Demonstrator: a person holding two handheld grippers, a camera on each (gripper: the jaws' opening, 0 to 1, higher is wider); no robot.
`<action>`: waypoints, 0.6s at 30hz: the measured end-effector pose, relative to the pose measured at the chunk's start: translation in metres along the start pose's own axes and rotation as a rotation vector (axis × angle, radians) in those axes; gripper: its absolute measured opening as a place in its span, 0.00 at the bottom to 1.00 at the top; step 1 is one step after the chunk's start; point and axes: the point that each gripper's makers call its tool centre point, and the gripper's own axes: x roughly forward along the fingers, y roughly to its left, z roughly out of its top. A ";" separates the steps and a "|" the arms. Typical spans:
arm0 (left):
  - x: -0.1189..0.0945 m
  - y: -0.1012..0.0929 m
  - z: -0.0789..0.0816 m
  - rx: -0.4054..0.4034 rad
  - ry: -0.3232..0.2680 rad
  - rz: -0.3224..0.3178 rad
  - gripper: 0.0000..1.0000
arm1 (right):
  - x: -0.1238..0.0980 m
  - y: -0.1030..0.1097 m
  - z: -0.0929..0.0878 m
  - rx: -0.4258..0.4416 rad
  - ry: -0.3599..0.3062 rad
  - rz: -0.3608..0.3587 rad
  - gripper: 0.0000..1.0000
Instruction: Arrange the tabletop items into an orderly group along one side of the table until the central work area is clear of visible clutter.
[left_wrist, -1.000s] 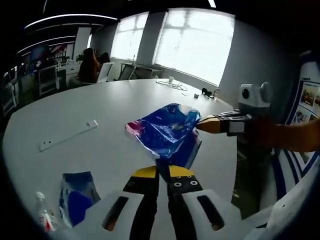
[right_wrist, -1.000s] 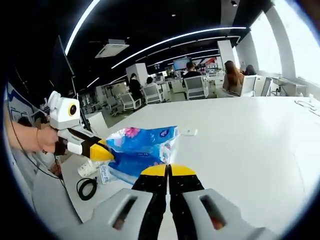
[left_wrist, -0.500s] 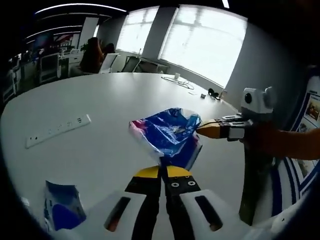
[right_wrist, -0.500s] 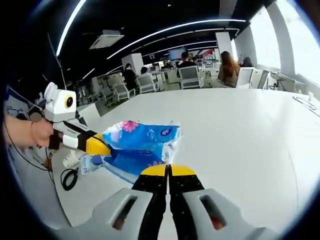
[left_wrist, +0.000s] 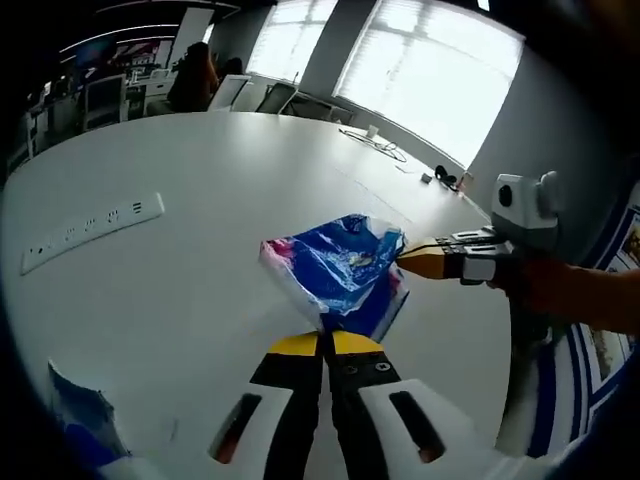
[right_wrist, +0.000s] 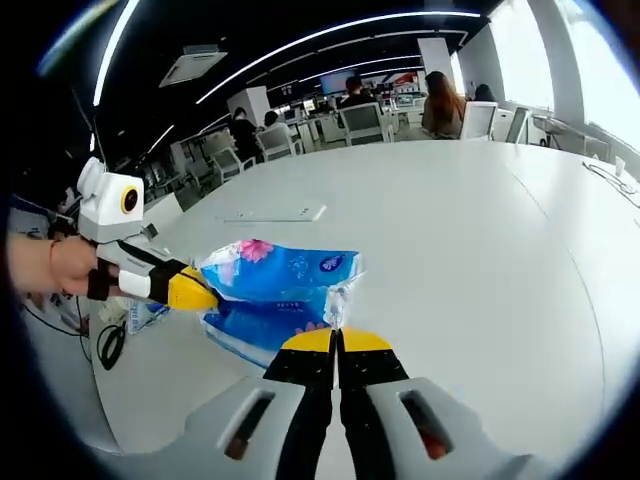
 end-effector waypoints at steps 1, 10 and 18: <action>0.003 0.002 -0.002 -0.006 0.009 0.004 0.00 | 0.000 0.000 0.000 0.001 0.002 0.002 0.00; 0.021 0.014 -0.019 -0.054 0.060 0.030 0.00 | 0.014 -0.008 -0.021 0.011 0.058 0.016 0.00; 0.026 0.017 -0.025 -0.080 0.067 0.032 0.00 | 0.019 -0.011 -0.031 0.045 0.079 0.014 0.00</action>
